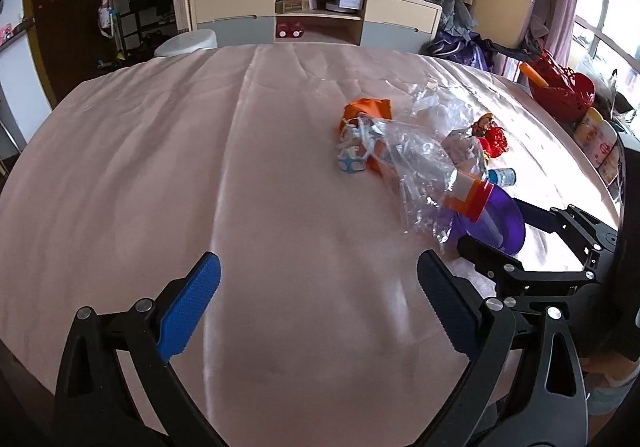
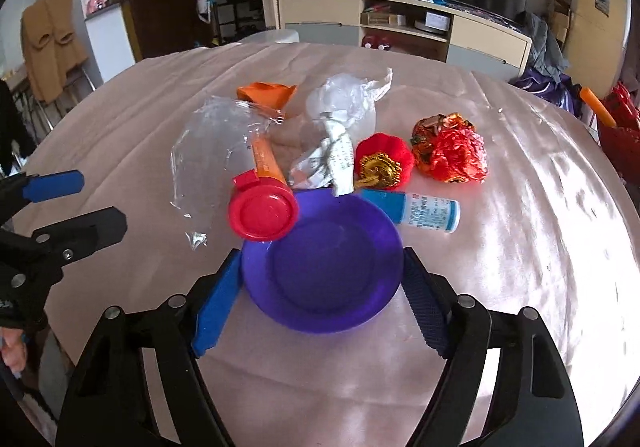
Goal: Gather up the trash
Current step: 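Return to the pile and grasp the purple plate with the right tool, then grasp a clear plastic bag with the left tool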
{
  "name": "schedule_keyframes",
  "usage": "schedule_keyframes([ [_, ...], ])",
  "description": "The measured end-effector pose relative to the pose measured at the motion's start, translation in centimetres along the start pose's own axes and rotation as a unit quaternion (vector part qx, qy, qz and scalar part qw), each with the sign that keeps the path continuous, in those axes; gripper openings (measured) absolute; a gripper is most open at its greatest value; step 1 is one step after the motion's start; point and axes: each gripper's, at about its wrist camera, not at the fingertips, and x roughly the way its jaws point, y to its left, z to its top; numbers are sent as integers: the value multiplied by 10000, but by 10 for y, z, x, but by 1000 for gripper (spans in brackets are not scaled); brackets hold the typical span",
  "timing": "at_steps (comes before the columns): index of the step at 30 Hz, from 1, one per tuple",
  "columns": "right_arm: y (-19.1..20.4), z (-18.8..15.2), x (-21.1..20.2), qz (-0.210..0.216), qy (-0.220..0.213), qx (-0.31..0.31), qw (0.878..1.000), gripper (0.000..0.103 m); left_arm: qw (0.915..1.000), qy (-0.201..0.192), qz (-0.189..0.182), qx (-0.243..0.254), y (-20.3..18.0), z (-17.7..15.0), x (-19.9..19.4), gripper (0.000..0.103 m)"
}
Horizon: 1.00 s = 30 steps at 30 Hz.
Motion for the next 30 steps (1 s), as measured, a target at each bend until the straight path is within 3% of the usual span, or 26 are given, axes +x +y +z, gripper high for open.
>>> schedule_keyframes([
  [6, -39, -12, -17, -31, -201, 465, 9987, 78, 9996, 51, -247, 138, -18, 5, 14, 93],
  [14, -61, -29, -38, -76, -346, 632, 9974, 78, 9983, 145, -457, 331, -43, 17, 36, 71],
  [17, -66, -34, -45, -68, -412, 661, 9969, 78, 9977, 192, -489, 418, -49, 19, 42, 55],
  [19, -71, -33, -50, -94, -481, 688, 9964, 78, 9977, 195, -428, 480, -53, 18, 44, 39],
  [20, -73, -34, -53, -112, -517, 710, 9961, 78, 9978, 189, -401, 489, -52, 17, 43, 37],
  [30, -75, -24, -93, -142, -970, 779, 9921, 77, 9981, -134, -337, 503, -58, 11, -1, 34],
])
